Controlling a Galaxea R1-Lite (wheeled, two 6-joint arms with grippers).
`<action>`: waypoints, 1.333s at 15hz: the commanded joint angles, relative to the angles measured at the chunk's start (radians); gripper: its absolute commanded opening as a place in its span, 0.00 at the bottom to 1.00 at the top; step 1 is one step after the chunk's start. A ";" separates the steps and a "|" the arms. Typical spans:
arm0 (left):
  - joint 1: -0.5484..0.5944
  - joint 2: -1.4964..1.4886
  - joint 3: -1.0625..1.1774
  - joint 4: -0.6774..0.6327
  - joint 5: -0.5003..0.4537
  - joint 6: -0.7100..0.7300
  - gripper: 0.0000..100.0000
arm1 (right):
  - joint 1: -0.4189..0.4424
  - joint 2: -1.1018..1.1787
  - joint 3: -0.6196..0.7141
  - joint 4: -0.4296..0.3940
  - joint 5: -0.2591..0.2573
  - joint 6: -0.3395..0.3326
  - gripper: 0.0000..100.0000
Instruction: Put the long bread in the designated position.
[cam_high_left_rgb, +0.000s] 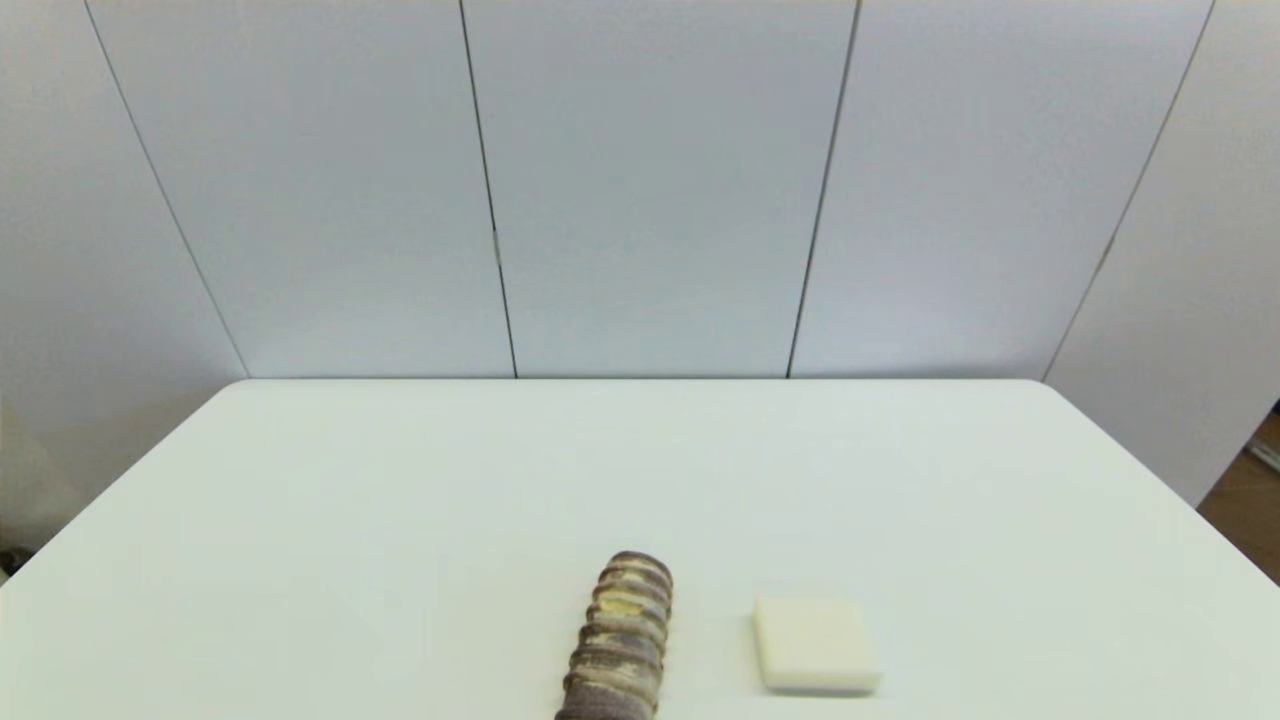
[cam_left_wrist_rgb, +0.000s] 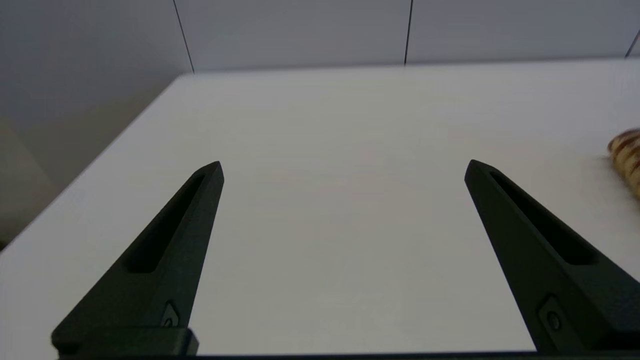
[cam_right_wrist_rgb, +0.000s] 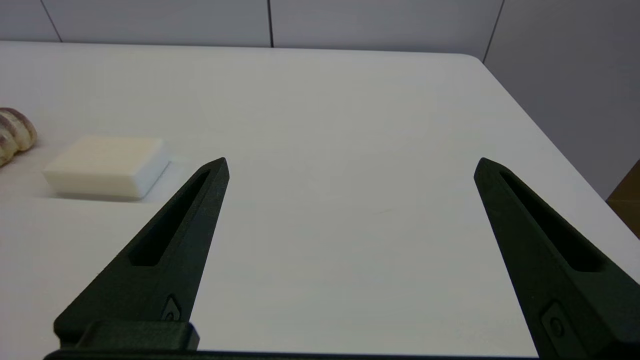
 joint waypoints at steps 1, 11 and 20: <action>0.000 0.002 0.001 0.030 0.001 -0.008 1.00 | 0.000 0.000 0.002 0.001 0.000 -0.001 1.00; 0.000 0.002 0.001 0.028 0.014 -0.100 1.00 | 0.000 0.000 0.002 0.001 0.000 -0.001 1.00; 0.000 0.002 0.001 0.028 0.014 -0.100 1.00 | 0.000 0.000 0.002 0.001 0.000 -0.001 1.00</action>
